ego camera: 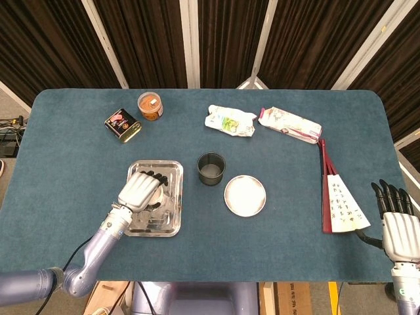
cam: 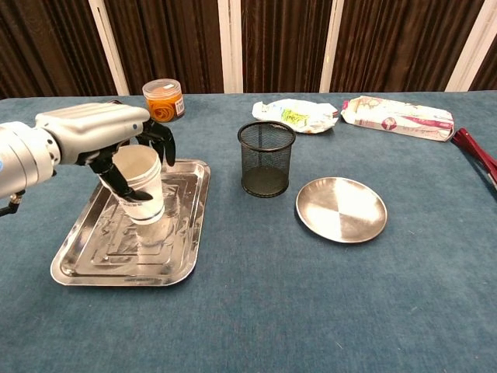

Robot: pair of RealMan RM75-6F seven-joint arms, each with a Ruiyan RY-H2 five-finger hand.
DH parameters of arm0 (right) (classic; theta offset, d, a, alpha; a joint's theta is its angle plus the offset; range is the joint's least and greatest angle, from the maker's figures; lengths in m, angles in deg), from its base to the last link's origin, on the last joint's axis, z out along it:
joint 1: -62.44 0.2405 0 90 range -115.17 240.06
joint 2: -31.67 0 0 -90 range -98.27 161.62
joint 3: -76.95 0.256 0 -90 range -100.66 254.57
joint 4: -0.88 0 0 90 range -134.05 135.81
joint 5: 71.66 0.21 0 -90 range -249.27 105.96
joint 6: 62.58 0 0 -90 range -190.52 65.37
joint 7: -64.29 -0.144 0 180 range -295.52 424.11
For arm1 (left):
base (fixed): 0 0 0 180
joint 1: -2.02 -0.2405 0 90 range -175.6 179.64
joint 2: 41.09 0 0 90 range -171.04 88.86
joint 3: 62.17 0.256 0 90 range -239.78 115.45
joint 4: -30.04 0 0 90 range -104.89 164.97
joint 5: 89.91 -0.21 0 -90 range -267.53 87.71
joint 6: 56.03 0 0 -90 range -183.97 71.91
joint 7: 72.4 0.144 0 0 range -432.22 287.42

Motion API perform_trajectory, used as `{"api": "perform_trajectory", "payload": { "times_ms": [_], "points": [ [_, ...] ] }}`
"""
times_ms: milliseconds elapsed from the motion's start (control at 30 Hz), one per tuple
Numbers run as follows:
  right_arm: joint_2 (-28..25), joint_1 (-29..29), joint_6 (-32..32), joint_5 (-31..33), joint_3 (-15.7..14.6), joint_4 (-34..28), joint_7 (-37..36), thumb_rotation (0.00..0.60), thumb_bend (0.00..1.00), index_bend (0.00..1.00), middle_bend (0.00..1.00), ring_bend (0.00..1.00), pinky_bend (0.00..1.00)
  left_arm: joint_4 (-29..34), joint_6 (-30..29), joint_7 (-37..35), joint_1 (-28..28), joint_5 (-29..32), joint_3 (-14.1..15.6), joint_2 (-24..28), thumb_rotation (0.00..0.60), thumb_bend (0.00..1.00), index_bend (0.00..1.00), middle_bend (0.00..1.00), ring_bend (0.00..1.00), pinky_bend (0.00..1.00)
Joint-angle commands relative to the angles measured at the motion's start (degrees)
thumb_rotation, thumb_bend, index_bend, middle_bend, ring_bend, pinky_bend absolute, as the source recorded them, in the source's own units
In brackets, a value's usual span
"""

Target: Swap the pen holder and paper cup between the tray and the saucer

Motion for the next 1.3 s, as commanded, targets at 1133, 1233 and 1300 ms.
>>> {"api": "perform_trajectory", "payload": {
  "times_ms": [1133, 1233, 1300],
  "points": [
    [-1.0, -1.2, -0.8, -1.6, 1.9, 1.7, -2.8, 0.6, 0.0, 0.0, 0.0, 0.0, 0.0, -1.1, 1.6, 7.5, 8.4, 7.8, -1.0, -12.8, 0.6, 0.08, 0.21, 0.07, 0.06, 0.3],
    [-1.0, -1.1, -1.4, -1.8, 1.8, 2.0, -2.8, 0.6, 0.0, 0.0, 0.0, 0.0, 0.0, 0.9, 2.1, 9.4, 9.1, 9.8, -1.2, -11.9, 0.6, 0.0, 0.17, 0.02, 0.0, 0.25],
    [-1.1, -1.1, -1.6, -1.7, 1.8, 2.0, -2.6, 0.6, 0.0, 0.0, 0.0, 0.0, 0.0, 2.2, 2.0, 9.7, 9.3, 9.7, -1.3, -11.4, 0.6, 0.0, 0.17, 0.02, 0.0, 0.25]
  ]
}}
